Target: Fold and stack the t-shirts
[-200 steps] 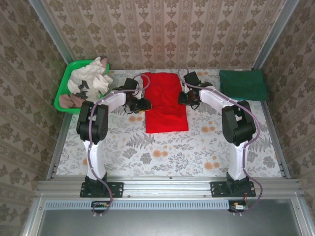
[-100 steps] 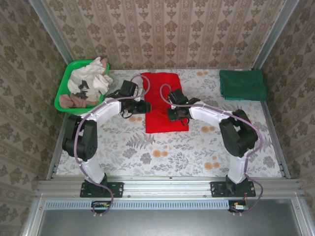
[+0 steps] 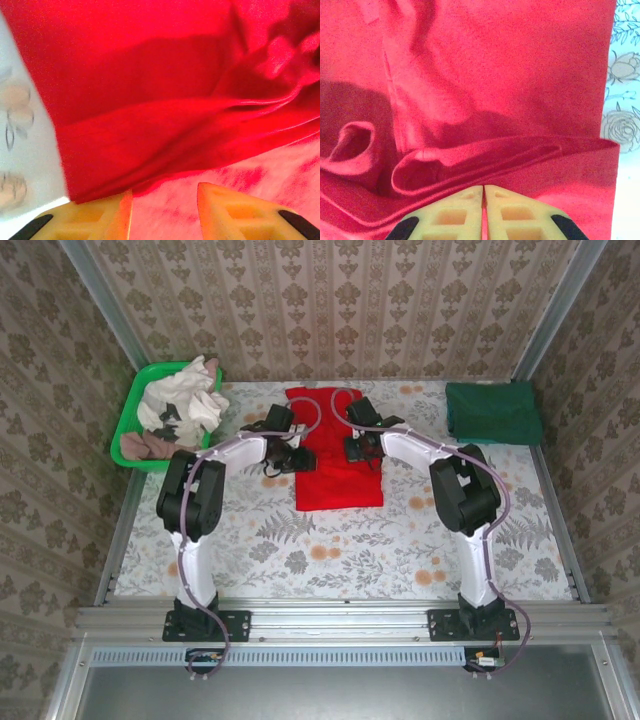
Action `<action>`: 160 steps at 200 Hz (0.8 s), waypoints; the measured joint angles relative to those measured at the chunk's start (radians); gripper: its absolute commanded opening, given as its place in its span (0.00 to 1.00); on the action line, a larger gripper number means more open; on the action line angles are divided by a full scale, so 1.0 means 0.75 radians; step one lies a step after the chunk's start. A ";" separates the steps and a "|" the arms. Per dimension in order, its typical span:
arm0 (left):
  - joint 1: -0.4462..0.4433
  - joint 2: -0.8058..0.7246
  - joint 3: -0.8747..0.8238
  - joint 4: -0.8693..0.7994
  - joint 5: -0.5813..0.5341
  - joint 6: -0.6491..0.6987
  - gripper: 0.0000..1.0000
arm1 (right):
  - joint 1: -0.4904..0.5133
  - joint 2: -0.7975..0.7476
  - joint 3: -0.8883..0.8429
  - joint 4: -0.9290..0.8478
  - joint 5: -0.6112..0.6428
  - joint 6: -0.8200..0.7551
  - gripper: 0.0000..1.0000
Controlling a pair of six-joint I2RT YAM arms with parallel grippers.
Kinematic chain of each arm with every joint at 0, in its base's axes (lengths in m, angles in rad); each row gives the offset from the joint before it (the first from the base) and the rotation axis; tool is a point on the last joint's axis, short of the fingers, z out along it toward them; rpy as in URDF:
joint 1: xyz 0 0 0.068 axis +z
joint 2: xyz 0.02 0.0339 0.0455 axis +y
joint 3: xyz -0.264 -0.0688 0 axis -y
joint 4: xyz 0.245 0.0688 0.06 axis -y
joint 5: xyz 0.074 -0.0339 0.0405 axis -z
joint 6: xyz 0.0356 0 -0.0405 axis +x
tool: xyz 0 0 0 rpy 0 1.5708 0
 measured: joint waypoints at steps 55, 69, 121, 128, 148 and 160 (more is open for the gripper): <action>0.035 0.143 0.217 -0.085 -0.003 0.045 0.38 | -0.035 0.143 0.181 -0.010 0.007 -0.035 0.13; 0.054 0.176 0.245 -0.110 -0.005 0.051 0.38 | -0.049 0.168 0.241 -0.019 0.015 -0.037 0.14; 0.113 0.053 0.080 -0.132 -0.045 0.048 0.42 | -0.068 0.002 0.065 0.014 0.011 -0.015 0.21; 0.105 0.011 0.044 -0.133 -0.051 0.043 0.43 | -0.067 -0.032 0.019 0.026 -0.006 -0.003 0.22; 0.054 -0.101 -0.022 -0.114 -0.070 0.028 0.44 | -0.058 -0.079 -0.072 0.086 -0.058 0.035 0.22; 0.009 -0.154 -0.051 -0.078 -0.068 0.013 0.44 | -0.050 -0.075 -0.090 0.111 -0.092 0.051 0.22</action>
